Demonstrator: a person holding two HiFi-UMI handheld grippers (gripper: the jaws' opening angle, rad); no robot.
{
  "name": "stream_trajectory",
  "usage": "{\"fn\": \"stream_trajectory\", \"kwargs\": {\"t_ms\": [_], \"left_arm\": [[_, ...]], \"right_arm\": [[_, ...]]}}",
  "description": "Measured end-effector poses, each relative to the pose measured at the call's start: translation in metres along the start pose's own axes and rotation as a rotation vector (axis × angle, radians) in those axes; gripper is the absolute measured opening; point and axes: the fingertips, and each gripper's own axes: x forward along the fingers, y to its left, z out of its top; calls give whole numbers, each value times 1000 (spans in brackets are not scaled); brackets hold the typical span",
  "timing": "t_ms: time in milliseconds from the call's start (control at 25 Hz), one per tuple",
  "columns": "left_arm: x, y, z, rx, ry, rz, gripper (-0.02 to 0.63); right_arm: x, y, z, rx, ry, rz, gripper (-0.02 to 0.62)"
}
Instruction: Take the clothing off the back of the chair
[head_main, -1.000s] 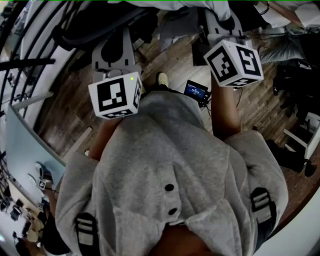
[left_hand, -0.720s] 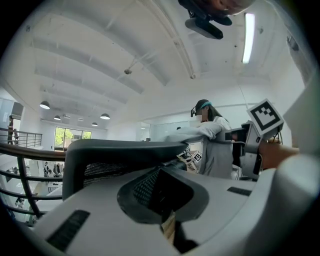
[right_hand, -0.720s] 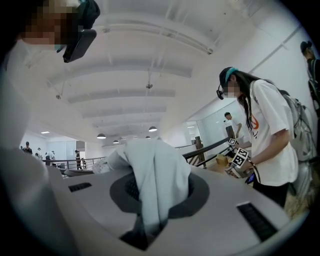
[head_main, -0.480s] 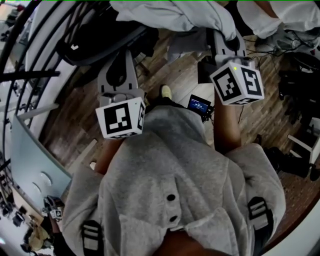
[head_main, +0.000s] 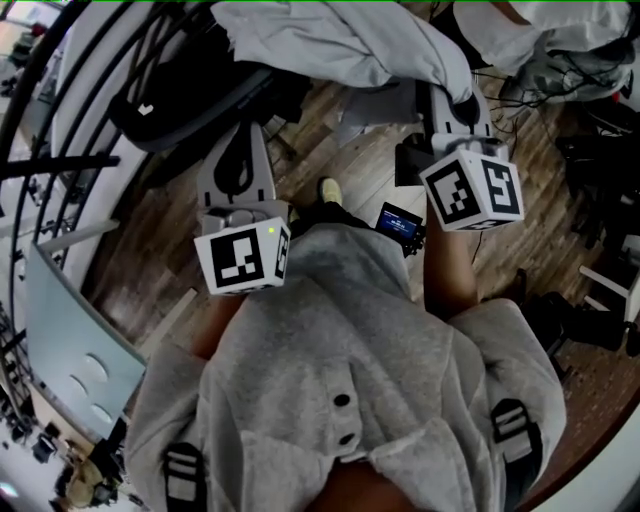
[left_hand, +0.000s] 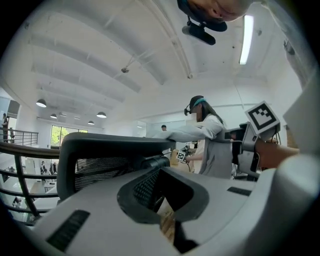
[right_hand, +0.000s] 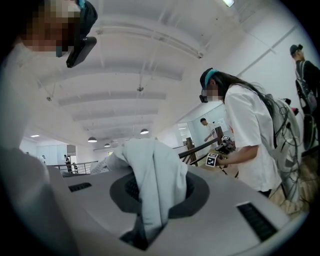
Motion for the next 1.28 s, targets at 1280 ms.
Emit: {"fn": "stream_trajectory", "kwargs": {"t_ms": [1280], "left_arm": [[83,-78,-5,12,-5,-281,11]], "right_arm": [[-60,-99,16,-12,-76,-276,67]]}}
